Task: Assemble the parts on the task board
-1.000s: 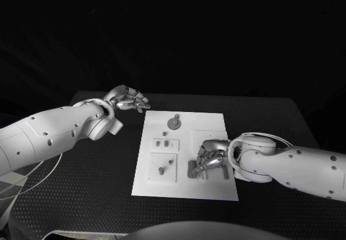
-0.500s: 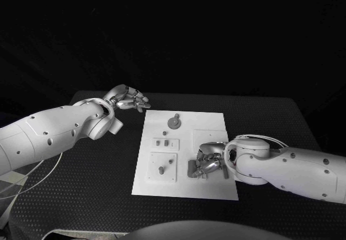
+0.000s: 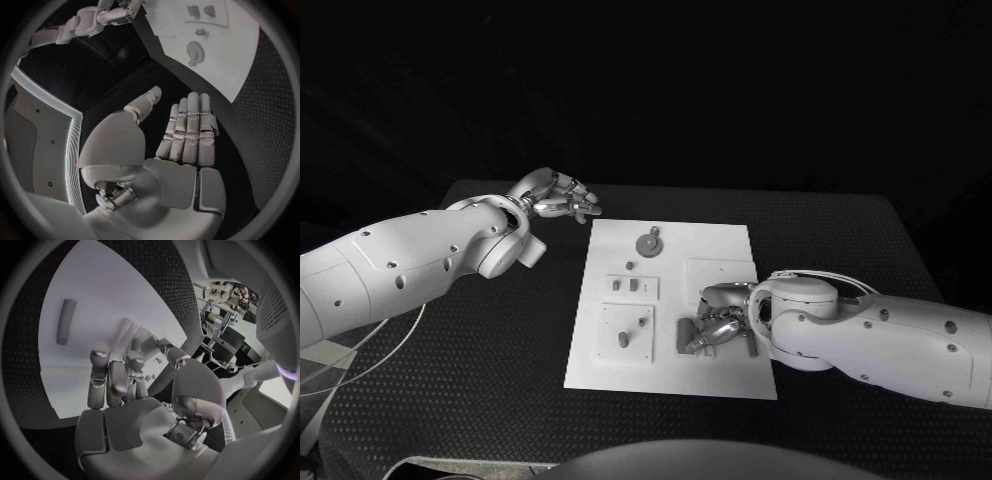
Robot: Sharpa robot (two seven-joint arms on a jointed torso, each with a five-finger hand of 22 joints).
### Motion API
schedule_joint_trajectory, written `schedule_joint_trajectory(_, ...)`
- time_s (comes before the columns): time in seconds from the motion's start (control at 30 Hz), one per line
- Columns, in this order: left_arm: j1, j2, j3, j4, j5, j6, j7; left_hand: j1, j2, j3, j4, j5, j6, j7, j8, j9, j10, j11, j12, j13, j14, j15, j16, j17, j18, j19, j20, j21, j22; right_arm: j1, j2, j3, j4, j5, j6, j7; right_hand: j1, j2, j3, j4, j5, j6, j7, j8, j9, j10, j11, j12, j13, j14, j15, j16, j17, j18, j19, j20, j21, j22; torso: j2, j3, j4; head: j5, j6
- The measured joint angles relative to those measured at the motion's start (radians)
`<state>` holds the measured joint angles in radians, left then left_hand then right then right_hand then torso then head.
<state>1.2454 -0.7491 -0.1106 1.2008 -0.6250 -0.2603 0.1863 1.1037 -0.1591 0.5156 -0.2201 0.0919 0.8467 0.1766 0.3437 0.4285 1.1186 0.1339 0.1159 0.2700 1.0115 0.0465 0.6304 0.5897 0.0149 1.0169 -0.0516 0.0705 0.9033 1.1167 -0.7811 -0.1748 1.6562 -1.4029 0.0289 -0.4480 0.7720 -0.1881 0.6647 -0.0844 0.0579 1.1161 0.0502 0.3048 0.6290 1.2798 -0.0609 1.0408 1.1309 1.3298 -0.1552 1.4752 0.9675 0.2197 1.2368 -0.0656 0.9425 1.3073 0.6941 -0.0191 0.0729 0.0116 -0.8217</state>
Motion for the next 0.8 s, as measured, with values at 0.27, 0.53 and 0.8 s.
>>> schedule_joint_trajectory(0.27,0.0,0.0,0.0,0.0,0.0,0.0,-0.001,0.0,0.0,0.0,0.0,0.0,0.0,0.0,0.0,0.0,0.0,0.0,0.0,0.001,0.0,0.0,0.0,0.001,0.0,0.0,0.0,0.0,0.0,-0.002,0.003,-0.002,-0.001,-0.014,0.016,-0.009,0.001,0.024,-0.014,-0.014,0.0,0.0,0.0,0.0,-0.003,0.0,0.0,0.0,0.0,-0.002,-0.002,0.0,-0.002,0.0,0.002,0.001,0.0,0.0,0.0,0.0005,-0.0004,0.0,0.0)
schedule_joint_trajectory(0.53,0.0,0.0,0.0,0.0,0.0,0.001,-0.002,0.0,0.0,0.0,0.0,0.0,0.0,0.0,0.004,0.0,0.0,0.0,0.0,0.001,0.0,0.0,0.0,0.001,0.0,0.0,0.0,0.0,0.0,-0.003,0.002,-0.002,-0.01,-0.019,0.043,-0.02,0.001,0.024,-0.012,-0.029,0.0,0.0,0.0,0.0,-0.005,0.0,0.0,0.0,0.001,-0.003,-0.002,0.0,-0.005,0.001,0.001,0.001,0.0,0.0,0.0,0.0005,-0.0004,-0.001,0.001)
schedule_joint_trajectory(0.8,0.0,0.0,0.0,0.0,0.0,0.001,-0.002,0.0,0.0,0.0,0.0,0.0,0.0,0.0,0.004,0.0,0.0,0.0,0.004,0.001,0.0,0.0,-0.004,0.002,0.0,0.0,0.0,0.0,0.0,-0.002,-0.005,-0.001,-0.006,-0.006,0.047,-0.02,-0.009,0.013,-0.01,-0.027,0.0,0.0,-0.001,-0.005,-0.008,0.0,0.0,-0.001,0.001,-0.003,-0.002,0.0,-0.013,0.003,0.001,0.002,0.0,0.0,0.0,0.0008,-0.0002,-0.002,0.003)
